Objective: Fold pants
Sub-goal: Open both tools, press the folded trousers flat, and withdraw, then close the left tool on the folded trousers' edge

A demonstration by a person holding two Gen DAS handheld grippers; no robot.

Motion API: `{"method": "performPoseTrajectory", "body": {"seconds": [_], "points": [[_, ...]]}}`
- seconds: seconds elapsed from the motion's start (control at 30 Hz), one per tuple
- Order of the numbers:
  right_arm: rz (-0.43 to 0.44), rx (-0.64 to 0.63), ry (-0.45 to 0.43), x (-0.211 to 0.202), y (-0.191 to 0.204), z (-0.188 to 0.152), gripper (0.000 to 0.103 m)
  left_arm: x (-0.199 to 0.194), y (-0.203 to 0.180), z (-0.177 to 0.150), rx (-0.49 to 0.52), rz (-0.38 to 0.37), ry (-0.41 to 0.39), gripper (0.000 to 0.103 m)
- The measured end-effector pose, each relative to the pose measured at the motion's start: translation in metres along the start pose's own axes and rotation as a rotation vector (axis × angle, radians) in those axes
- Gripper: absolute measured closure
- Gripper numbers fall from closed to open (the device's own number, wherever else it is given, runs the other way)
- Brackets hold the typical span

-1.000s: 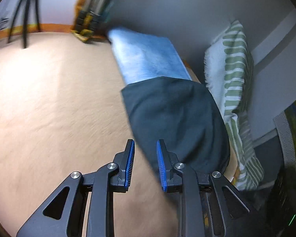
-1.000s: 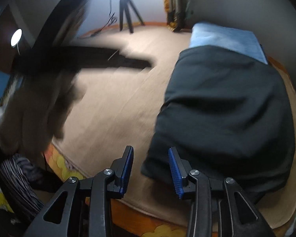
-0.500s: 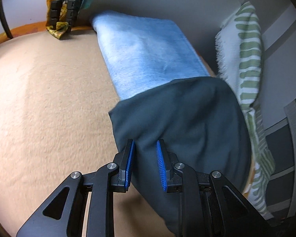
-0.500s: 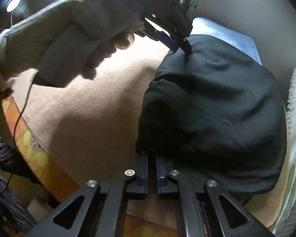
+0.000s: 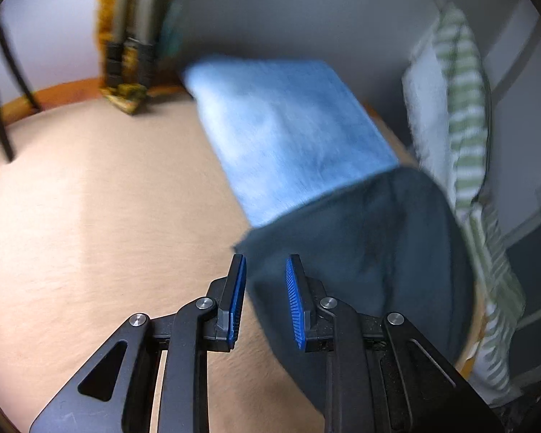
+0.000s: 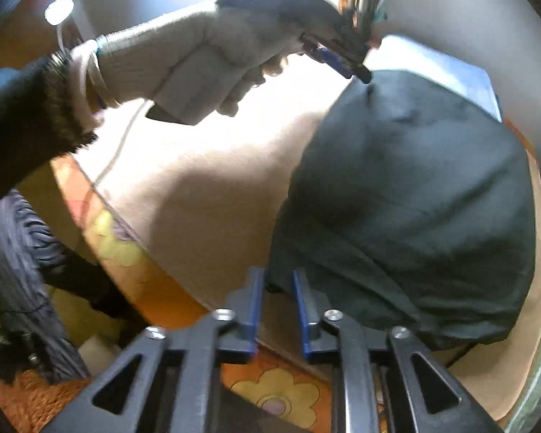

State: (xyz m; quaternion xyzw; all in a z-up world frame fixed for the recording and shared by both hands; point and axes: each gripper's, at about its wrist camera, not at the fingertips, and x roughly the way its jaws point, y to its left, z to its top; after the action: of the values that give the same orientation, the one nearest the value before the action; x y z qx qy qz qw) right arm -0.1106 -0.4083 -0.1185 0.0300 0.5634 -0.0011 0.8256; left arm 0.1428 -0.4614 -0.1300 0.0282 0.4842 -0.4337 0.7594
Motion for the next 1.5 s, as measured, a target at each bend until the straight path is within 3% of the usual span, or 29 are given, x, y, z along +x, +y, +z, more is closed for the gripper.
{"method": "performPoseTrajectory", "body": {"seconds": [0.03,0.17,0.23,0.33,0.4,0.5,0.57,0.67,0.83,0.9,1.17,1.5], "points": [[0.001,0.01,-0.021,-0.008,-0.004,-0.001,0.071,-0.009,0.004,0.001,-0.02,-0.002,-0.017,0.082],[0.014,0.098,-0.115,-0.038,-0.033,-0.004,0.07,-0.041,0.014,-0.012,-0.067,-0.028,-0.057,0.082],[0.021,0.165,-0.157,-0.049,-0.058,-0.002,0.068,-0.046,0.012,-0.021,-0.073,-0.043,-0.049,0.066],[0.03,0.251,-0.229,-0.066,-0.093,-0.009,0.061,-0.05,0.003,-0.038,-0.08,-0.069,-0.037,0.064],[0.014,0.309,-0.28,-0.077,-0.117,-0.013,0.047,-0.05,-0.005,-0.047,-0.095,-0.09,-0.03,0.064],[0.004,0.359,-0.304,-0.085,-0.144,-0.019,0.028,-0.046,-0.018,-0.055,-0.113,-0.114,-0.021,0.052],[0.014,0.388,-0.294,-0.083,-0.17,-0.017,0.022,-0.042,-0.026,-0.061,-0.122,-0.131,-0.003,0.049],[0.031,0.446,-0.278,-0.075,-0.202,-0.012,0.021,-0.036,-0.031,-0.065,-0.143,-0.138,0.02,0.047],[0.156,0.553,-0.246,-0.047,-0.251,-0.002,0.018,-0.026,-0.029,-0.069,-0.196,-0.133,0.038,0.047],[0.16,0.567,-0.217,-0.035,-0.263,0.003,0.018,-0.023,-0.027,-0.068,-0.211,-0.134,0.041,0.047],[0.193,0.568,-0.173,0.008,-0.291,0.017,0.018,-0.005,-0.022,-0.071,-0.233,-0.128,0.069,0.047],[0.333,0.557,-0.167,0.034,-0.307,0.015,0.018,0.008,-0.02,-0.071,-0.251,-0.166,0.058,0.047]]}}
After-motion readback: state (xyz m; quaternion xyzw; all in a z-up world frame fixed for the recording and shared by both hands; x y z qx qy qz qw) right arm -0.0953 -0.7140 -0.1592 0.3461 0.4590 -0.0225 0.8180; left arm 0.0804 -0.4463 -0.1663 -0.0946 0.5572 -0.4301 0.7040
